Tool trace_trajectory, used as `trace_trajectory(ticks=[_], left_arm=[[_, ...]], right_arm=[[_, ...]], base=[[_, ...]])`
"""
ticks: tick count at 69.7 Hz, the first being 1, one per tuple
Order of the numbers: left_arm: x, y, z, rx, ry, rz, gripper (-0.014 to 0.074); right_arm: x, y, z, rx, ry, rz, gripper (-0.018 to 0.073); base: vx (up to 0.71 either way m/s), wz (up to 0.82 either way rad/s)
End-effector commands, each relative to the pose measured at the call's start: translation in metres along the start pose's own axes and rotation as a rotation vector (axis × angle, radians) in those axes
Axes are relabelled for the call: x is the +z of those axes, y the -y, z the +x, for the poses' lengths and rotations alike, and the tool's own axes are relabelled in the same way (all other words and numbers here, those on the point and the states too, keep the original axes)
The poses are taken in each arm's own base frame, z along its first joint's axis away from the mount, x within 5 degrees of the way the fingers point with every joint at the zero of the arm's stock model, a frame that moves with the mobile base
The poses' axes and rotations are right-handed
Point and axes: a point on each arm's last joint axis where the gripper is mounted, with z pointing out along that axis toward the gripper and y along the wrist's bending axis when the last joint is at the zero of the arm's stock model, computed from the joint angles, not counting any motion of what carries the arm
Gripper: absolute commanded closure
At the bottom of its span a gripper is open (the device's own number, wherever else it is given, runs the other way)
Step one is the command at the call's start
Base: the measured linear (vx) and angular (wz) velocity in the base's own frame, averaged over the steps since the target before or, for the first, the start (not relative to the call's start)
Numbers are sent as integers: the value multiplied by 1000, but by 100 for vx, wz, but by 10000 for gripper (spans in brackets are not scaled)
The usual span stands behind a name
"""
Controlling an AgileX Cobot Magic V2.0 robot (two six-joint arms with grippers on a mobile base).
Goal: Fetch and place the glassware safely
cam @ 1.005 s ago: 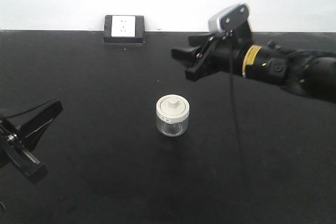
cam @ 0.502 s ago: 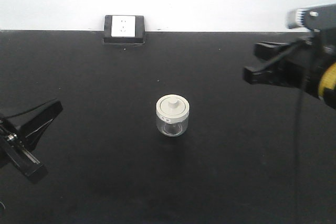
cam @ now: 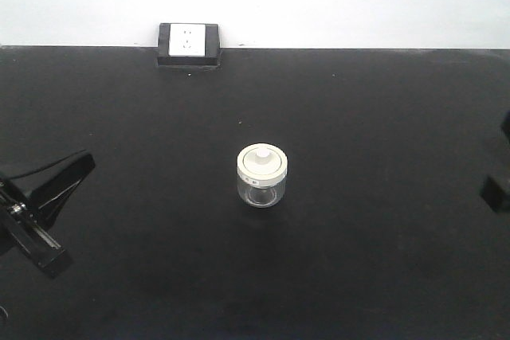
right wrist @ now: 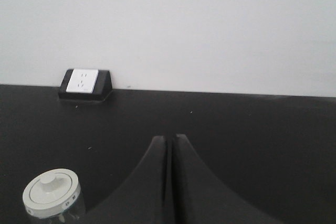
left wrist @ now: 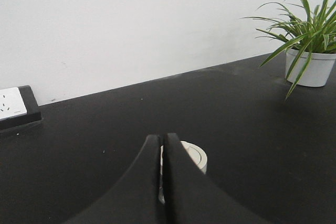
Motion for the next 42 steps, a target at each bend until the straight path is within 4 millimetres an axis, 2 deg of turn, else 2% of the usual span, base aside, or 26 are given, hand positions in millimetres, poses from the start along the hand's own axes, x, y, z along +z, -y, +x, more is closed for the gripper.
trace_trajectory(ticks=[1, 8, 18, 42], left_arm=[[1, 2, -15, -21, 91, 25, 594], [1, 2, -15, -21, 91, 25, 594], [1, 2, -15, -21, 91, 25, 594], [1, 2, -15, -21, 91, 25, 594]], right_arm=[[-18, 4, -3, 0, 61, 32, 563], [-36, 11, 4, -2, 97, 92, 563], [-50, 18, 7, -13, 129, 162, 563], [-55, 22, 6, -18, 143, 197, 563]], base=[[0, 0], [0, 0], [0, 0], [0, 0]])
